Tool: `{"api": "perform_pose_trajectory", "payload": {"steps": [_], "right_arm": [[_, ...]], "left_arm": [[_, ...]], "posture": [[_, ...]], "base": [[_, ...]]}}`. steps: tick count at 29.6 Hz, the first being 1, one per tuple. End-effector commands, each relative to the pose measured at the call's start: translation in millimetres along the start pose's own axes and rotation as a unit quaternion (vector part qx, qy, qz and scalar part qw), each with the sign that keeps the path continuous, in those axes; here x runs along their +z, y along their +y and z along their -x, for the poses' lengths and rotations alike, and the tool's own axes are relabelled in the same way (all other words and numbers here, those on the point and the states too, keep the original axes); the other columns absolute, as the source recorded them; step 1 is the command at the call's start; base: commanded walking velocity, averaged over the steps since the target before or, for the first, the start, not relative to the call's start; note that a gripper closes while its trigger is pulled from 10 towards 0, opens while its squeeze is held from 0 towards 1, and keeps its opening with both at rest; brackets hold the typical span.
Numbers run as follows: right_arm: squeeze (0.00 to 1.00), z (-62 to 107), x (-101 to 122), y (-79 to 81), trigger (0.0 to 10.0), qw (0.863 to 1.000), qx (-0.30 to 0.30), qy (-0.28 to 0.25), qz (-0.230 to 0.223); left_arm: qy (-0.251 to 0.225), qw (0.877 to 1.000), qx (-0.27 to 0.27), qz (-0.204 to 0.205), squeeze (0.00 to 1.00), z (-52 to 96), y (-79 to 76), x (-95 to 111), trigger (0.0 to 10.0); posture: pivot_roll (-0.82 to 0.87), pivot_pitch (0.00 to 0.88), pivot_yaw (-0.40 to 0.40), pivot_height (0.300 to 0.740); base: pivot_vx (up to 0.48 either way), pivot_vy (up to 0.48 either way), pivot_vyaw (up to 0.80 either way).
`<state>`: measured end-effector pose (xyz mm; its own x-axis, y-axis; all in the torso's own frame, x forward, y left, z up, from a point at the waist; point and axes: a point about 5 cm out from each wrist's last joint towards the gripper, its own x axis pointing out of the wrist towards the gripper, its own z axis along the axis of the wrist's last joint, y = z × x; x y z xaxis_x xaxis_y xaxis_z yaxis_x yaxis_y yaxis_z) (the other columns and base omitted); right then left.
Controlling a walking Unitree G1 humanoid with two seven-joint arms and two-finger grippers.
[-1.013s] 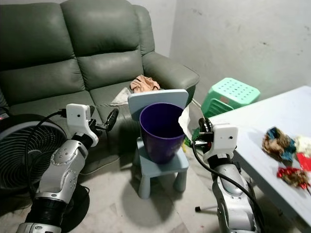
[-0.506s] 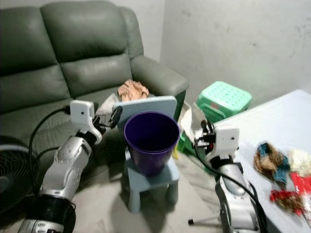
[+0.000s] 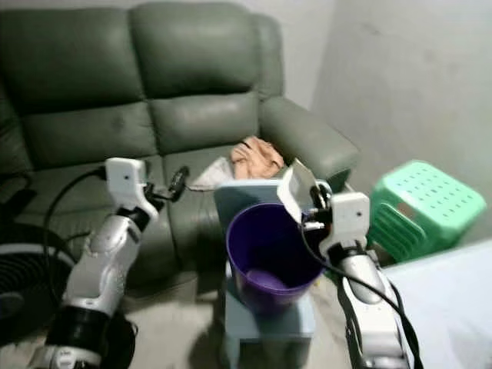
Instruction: Picking trash to rubbish bin
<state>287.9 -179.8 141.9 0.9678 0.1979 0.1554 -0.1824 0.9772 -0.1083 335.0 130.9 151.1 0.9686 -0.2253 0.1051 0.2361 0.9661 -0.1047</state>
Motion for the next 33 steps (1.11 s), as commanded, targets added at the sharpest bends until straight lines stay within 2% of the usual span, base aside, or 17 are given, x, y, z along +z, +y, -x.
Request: {"api": "perform_pose_trajectory", "payload": {"steps": [1, 8, 14, 21, 25, 28, 33], "right_arm": [[0.0, -2.2, -0.7, 6.5, 10.0, 1.0, 0.026, 0.009, 0.006], [0.0, -7.6, -6.1, 5.9, 10.0, 0.998, 0.043, 0.034, 0.015], [0.0, -17.7, -12.2, 5.4, 10.0, 0.997, 0.055, 0.056, 0.029], [0.0, -30.2, -20.9, 8.3, 10.0, 0.995, 0.059, 0.08, 0.024], [0.0, -38.3, -28.6, 11.9, 10.0, 0.993, 0.058, 0.102, 0.026], [0.0, -47.2, -38.6, 18.1, 10.0, 0.991, 0.061, 0.116, 0.029], [0.0, -53.5, -46.1, 20.7, 10.0, 0.99, 0.051, 0.132, 0.025]], "left_arm": [[0.003, 1.0, 0.017, -0.006, 0.0, 0.9, 7.2, 0.9, 10.0], [0.005, 1.0, 0.001, -0.01, 0.0, 6.7, 5.8, -2.5, 10.0], [0.022, 0.999, -0.032, -0.014, 0.0, 18.0, -9.8, -12.9, 10.0], [0.035, 0.996, -0.077, -0.003, 0.0, 33.7, -39.7, -22.8, 10.0], [0.051, 0.994, -0.101, -0.011, 0.0, 44.7, -54.9, -33.1, 10.0], [0.073, 0.988, -0.132, -0.028, 0.0, 61.4, -66.5, -48.1, 10.0], [0.082, 0.986, -0.146, -0.025, 0.0, 71.7, -70.3, -52.7, 10.0]], "posture": [[-0.02, 0.0, -0.068, 0.74], [-0.02, 0.0, -0.071, 0.74], [-0.02, 0.0, -0.081, 0.74], [0.0, 0.054, -0.099, 0.74], [-0.01, 0.074, -0.103, 0.74], [-0.01, 0.089, -0.1, 0.74], [-0.01, 0.099, -0.097, 0.74]], "base": [[0.0, 0.0, 0.0], [0.0, 0.0, 0.0], [0.0, 0.0, 0.0], [0.0, 0.0, 0.0], [0.0, 0.0, 0.0], [0.0, 0.0, 0.0], [0.0, 0.0, 0.0]]}}
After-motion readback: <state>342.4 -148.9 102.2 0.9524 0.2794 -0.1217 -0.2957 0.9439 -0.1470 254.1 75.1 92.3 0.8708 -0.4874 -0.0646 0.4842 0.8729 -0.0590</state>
